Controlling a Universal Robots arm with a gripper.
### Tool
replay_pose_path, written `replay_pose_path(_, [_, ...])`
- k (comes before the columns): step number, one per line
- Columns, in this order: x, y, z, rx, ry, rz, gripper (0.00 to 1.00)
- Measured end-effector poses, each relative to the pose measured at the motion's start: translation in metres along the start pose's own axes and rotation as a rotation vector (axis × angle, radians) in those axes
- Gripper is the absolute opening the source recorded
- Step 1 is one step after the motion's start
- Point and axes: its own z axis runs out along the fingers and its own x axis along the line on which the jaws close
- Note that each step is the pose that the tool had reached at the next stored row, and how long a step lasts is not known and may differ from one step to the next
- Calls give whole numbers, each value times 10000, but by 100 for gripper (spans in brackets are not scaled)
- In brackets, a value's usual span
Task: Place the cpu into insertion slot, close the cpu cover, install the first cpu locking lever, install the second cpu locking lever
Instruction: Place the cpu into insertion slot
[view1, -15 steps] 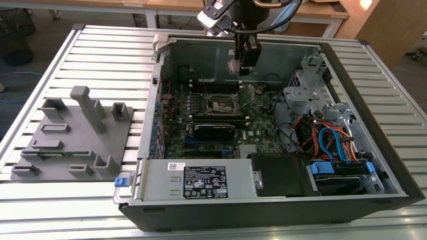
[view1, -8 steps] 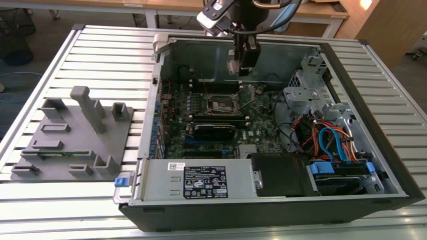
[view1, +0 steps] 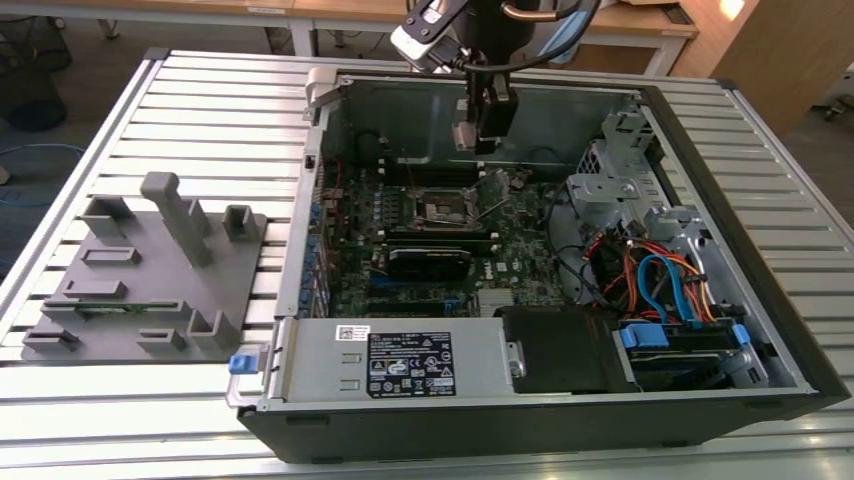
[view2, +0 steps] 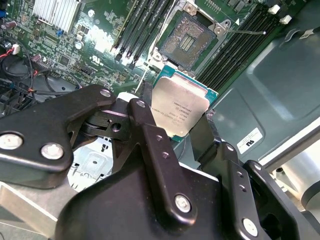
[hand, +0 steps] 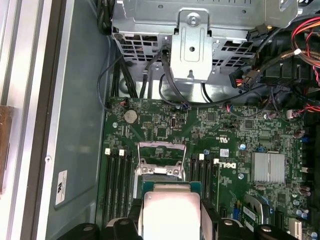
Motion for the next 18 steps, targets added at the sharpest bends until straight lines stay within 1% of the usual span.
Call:
replay_pose_path(11, [0, -1, 3, -1, 1, 2, 54])
replay_pose_path(14, [0, -3, 31, 5, 4, 4, 54])
replay_pose_path(16, [-1, -5, 62, 38, 4, 4, 54])
replay_pose_path(18, [-1, -7, 84, 130, 8, 7, 54])
